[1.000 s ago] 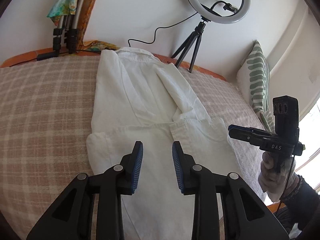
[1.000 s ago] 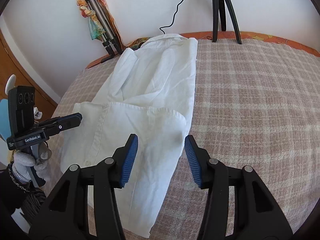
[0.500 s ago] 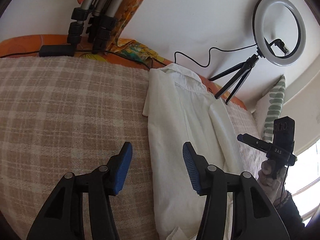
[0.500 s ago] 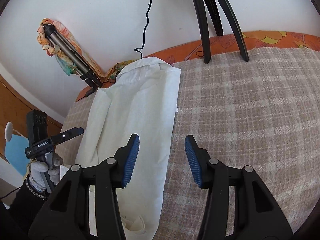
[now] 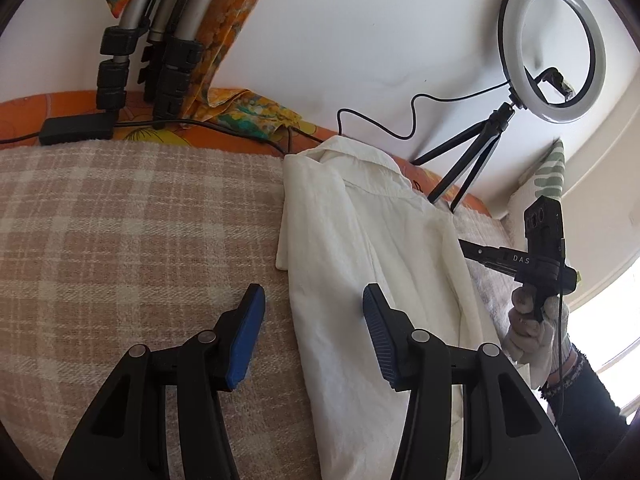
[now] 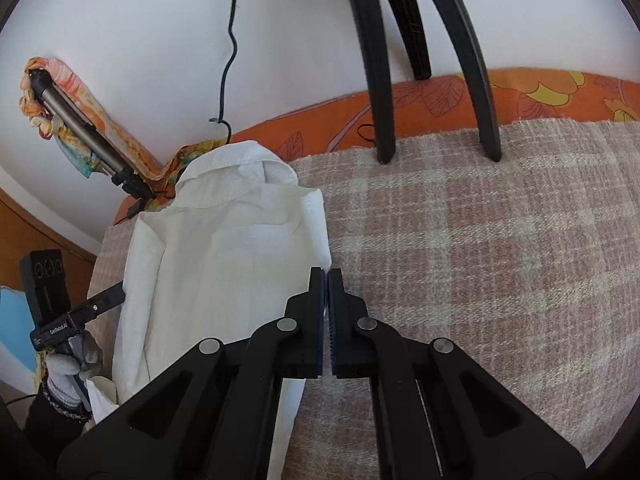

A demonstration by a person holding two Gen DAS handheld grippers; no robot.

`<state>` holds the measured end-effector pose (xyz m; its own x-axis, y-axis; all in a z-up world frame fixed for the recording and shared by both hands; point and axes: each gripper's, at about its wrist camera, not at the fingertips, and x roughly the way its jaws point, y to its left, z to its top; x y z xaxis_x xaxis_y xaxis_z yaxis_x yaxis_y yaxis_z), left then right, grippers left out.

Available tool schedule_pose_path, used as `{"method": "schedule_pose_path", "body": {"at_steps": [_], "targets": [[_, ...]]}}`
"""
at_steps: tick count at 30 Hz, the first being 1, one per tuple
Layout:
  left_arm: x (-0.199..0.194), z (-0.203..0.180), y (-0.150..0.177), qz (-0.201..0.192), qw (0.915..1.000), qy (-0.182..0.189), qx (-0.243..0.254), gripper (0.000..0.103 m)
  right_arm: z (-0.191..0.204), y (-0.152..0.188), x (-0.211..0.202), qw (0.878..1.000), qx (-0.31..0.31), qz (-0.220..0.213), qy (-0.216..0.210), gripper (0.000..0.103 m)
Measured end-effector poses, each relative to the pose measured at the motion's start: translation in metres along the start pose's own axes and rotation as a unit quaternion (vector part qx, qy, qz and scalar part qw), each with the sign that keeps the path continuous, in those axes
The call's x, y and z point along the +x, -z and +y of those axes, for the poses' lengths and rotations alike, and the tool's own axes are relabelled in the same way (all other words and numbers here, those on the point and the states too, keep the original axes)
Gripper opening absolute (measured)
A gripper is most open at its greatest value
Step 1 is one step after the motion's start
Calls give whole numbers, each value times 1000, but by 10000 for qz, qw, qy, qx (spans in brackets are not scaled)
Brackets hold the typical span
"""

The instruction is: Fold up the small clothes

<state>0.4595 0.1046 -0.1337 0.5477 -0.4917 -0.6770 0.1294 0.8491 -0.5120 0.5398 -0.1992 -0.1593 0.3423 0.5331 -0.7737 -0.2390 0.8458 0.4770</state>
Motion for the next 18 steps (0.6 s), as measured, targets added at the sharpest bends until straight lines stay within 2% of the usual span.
{"method": "schedule_pose_path", "body": {"at_steps": [4, 5, 6, 7, 9, 10, 13, 14, 16, 17, 18], "targets": [[7, -3, -6, -21, 9997, -158, 178, 47, -14, -1, -11, 9979, 265, -133, -572, 2], [9, -3, -9, -10, 9997, -161, 168, 41, -12, -1, -13, 9980, 251, -141, -565, 2], [12, -1, -11, 40, 9999, -101, 125, 33, -11, -1, -16, 9978, 241, -119, -612, 8], [14, 3, -14, 73, 10000, -31, 36, 30, -10, -1, -18, 9972, 229, -92, -703, 14], [17, 11, -19, 101, 9997, 143, -196, 18, -9, 0, -23, 9958, 229, -104, -884, 52], [18, 14, -21, 99, 9992, 235, -304, 16, -7, -1, -25, 9951, 240, -162, -950, 55], [20, 20, -24, 102, 9983, 358, -440, 6, 2, -6, -18, 9964, 111, -184, -816, 55], [21, 19, -24, 96, 9984, 349, -428, 4, 7, -7, -13, 9970, 36, -143, -755, 51], [18, 13, -25, 20, 9990, 269, -351, 2, 14, -9, -3, 9976, -104, -37, -677, 10], [14, 10, -26, -87, 9993, 204, -300, 1, 18, -10, 2, 9982, -192, 87, -570, 3], [12, 7, -26, -148, 9997, 21, -206, 1, 22, -9, 4, 9987, -307, 40, -396, 3]]}}
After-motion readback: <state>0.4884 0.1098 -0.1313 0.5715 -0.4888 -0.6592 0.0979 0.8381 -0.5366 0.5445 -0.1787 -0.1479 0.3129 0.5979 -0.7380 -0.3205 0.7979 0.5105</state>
